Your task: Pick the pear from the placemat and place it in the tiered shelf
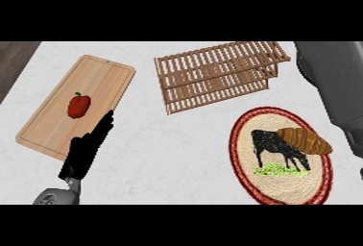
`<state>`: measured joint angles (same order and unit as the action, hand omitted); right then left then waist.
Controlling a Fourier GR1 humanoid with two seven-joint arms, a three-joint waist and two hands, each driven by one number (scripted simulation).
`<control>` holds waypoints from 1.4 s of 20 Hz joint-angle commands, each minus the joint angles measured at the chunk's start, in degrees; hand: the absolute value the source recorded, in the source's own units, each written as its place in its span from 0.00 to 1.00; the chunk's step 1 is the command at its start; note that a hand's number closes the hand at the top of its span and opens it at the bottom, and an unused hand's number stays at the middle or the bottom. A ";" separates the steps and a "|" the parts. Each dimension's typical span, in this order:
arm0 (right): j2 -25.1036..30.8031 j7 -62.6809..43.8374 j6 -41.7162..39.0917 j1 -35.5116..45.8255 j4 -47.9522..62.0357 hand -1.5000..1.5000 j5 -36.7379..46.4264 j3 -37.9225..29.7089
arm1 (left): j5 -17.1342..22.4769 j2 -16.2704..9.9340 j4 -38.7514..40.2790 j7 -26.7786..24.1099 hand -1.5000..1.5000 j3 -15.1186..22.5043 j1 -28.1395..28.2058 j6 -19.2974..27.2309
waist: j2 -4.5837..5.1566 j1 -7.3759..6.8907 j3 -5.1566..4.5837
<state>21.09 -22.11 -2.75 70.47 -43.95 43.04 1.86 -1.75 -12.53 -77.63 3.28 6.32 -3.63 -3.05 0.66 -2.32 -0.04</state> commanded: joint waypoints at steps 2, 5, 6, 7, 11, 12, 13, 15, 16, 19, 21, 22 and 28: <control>-2.53 4.71 3.36 5.15 13.87 1.00 2.58 -0.19 | 0.14 -0.81 -1.79 0.77 0.50 -0.17 0.28 -1.26 | 0.32 -0.93 0.02; -6.11 6.37 4.17 4.82 16.78 1.00 -1.72 -4.02 | -0.36 1.16 -2.58 2.61 0.50 0.11 -1.48 0.80 | 0.42 -1.02 0.06; -8.09 6.64 5.27 3.52 14.76 1.00 -5.85 -7.40 | -0.62 0.22 0.59 -1.37 0.50 -0.08 0.65 -0.34 | 0.52 -0.88 0.05; -8.23 5.49 4.05 3.54 14.27 1.00 -11.47 -12.72 | -0.14 0.28 -1.51 0.59 0.50 0.29 -0.11 -0.66 | 0.52 -1.18 0.19; -10.70 4.74 5.18 4.79 17.06 0.00 -19.61 -21.05 | -0.06 0.47 -0.41 -0.38 0.50 -0.09 -0.47 -0.70 | 0.81 -1.52 0.12; -11.00 6.13 5.48 4.36 17.04 0.00 -21.79 -23.09 | -0.12 0.05 -0.05 -0.42 0.50 0.03 0.17 -1.22 | 0.77 -1.36 0.13; -12.25 7.81 6.36 4.73 16.84 0.00 -23.34 -24.39 | -1.10 1.09 -0.60 0.08 0.50 0.83 -1.04 -0.06 | 0.68 -1.13 0.14; -11.54 11.11 8.32 4.92 18.19 0.00 -24.73 -26.46 | -0.81 1.82 -0.69 0.48 0.50 0.53 -0.57 0.59 | 0.73 -1.37 0.11; -10.03 11.21 7.28 6.14 18.30 0.00 -26.27 -28.02 | -0.07 0.28 -1.76 0.54 0.50 -0.24 0.06 -0.69 | 0.55 -1.34 0.11; -8.36 17.76 13.61 5.45 18.19 0.00 -26.01 -29.50 | -0.03 0.83 -0.42 -1.06 0.50 -0.18 0.55 -0.89 | 0.79 -1.38 0.07; -5.97 16.66 16.21 6.81 17.23 0.00 -27.38 -31.70 | -1.24 1.76 0.36 -1.53 0.50 0.42 1.13 0.46 | 0.48 -0.50 0.05; -6.61 17.74 20.01 6.09 17.10 0.00 -27.27 -32.27 | -0.32 0.07 -0.73 -0.72 0.50 -0.55 -0.01 -1.08 | 0.38 -0.42 0.06; 1.47 17.61 27.78 4.32 15.13 0.00 -26.36 -34.40 | -0.10 -1.11 -0.69 -0.54 0.50 -1.93 1.60 -1.15 | -0.35 1.34 0.04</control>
<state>17.88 -4.22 20.56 75.47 -28.00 16.29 -31.14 -2.67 -12.14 -77.89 2.23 5.70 -2.31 -3.17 0.69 -1.91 0.01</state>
